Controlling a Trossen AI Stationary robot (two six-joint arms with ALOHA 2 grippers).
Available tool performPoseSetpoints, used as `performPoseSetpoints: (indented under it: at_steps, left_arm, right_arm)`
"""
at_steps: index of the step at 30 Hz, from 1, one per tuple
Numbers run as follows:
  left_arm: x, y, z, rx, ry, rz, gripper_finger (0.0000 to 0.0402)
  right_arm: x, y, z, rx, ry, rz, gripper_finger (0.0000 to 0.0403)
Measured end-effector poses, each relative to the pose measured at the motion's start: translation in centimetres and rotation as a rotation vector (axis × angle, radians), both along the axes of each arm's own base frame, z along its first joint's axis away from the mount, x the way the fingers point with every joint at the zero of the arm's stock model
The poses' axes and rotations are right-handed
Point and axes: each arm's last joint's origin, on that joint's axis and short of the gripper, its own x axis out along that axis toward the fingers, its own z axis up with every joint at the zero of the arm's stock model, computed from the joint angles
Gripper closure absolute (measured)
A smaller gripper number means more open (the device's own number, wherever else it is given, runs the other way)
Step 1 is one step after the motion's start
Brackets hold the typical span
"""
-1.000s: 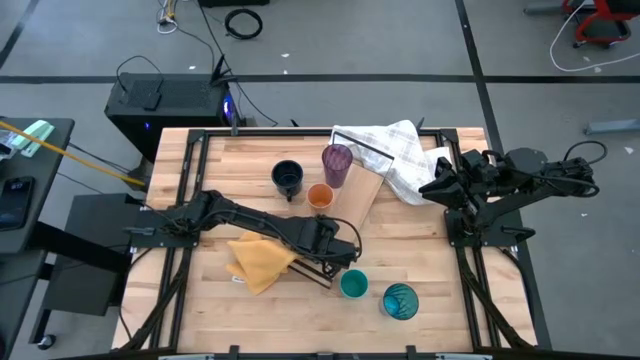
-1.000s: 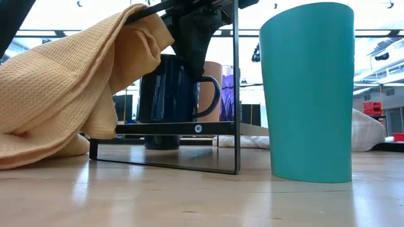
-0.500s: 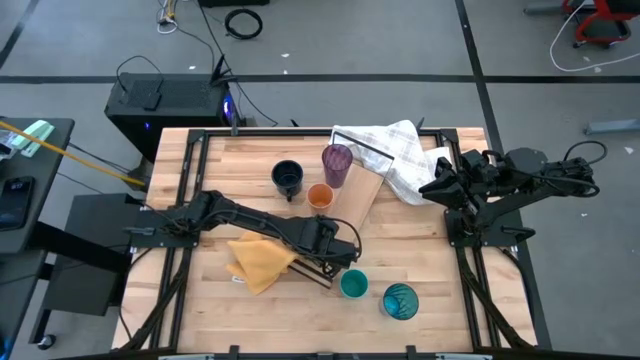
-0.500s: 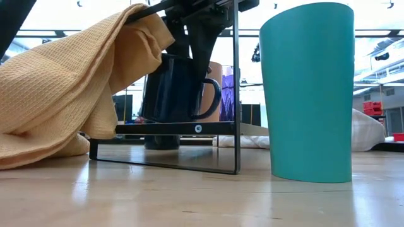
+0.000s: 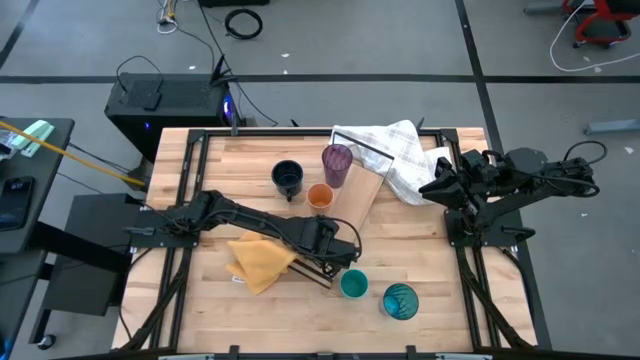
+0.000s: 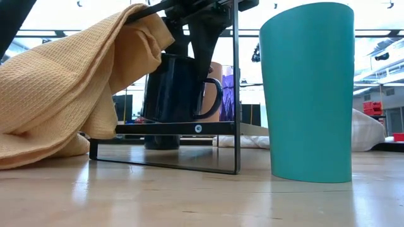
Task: Stack small to large cups/mugs on shelf
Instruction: Put the bottom dark blue mug on the shelf
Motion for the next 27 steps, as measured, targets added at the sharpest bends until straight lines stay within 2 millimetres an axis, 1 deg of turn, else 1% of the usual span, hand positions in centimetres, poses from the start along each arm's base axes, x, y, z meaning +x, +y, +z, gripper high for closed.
performPoseSetpoints:
  at_steps: [10, 14, 18, 27]
  left_arm:
    - [0.00, -0.07, -0.01, -0.021, 0.007, -0.017, 0.0158]
    - [-0.05, -0.07, 0.00, -0.024, 0.012, -0.017, 0.0140]
    - [-0.27, 0.05, 0.03, -0.039, 0.038, -0.012, 0.0136]
    - [-0.55, 0.12, 0.01, -0.034, 0.068, -0.011, 0.0143]
  right_arm:
    - [0.00, 0.00, 0.00, -0.001, 0.000, 0.000, 0.0316]
    - [-0.01, 0.00, 0.00, 0.000, 0.000, 0.000, 0.0316]
    - [0.00, 0.00, 0.00, 0.000, 0.000, 0.001, 0.0316]
    - [-0.01, 0.00, 0.00, 0.000, 0.000, 0.001, 0.0316]
